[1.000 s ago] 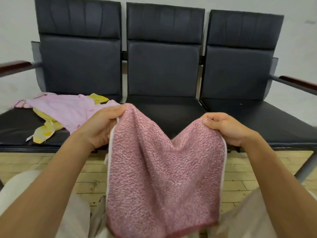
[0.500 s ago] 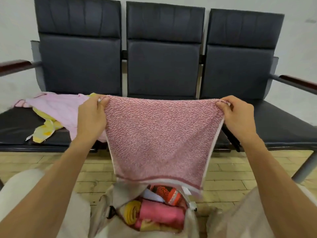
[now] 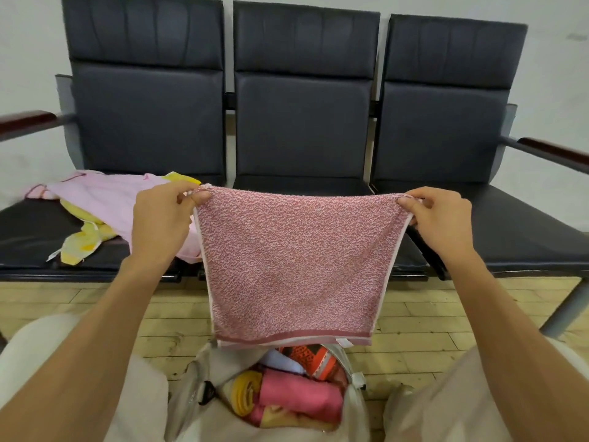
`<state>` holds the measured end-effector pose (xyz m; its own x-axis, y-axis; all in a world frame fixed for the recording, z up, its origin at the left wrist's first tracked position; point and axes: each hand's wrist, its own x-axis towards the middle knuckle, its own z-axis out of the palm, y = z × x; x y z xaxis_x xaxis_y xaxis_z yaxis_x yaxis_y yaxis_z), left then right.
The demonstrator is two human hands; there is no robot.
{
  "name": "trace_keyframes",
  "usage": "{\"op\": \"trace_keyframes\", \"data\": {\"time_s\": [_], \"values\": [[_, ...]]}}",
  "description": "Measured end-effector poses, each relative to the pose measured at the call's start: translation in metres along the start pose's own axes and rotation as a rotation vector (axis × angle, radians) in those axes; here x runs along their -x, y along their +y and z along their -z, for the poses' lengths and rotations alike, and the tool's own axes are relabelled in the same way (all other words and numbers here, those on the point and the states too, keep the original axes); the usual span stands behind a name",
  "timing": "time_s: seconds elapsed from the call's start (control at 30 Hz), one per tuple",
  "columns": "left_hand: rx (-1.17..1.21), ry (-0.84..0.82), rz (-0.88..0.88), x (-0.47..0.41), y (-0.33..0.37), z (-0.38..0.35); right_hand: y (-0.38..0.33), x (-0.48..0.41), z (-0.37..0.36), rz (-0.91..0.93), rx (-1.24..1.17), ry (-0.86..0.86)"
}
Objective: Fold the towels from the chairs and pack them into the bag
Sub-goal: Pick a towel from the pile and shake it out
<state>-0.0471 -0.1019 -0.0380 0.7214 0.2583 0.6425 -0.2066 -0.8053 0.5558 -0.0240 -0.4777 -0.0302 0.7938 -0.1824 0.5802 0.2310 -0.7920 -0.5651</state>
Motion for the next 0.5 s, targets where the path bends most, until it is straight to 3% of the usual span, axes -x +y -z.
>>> {"op": "trace_keyframes", "data": {"time_s": [0.33,0.5], "values": [[0.075,-0.144,0.087,-0.0028,0.0021,-0.0008,-0.0001,-0.0033,-0.0034,-0.131,-0.117,-0.065],[0.129,-0.194,0.126,-0.0048,0.0023,-0.0012,0.0015,-0.0051,-0.0043,-0.211,-0.345,-0.085]]}}
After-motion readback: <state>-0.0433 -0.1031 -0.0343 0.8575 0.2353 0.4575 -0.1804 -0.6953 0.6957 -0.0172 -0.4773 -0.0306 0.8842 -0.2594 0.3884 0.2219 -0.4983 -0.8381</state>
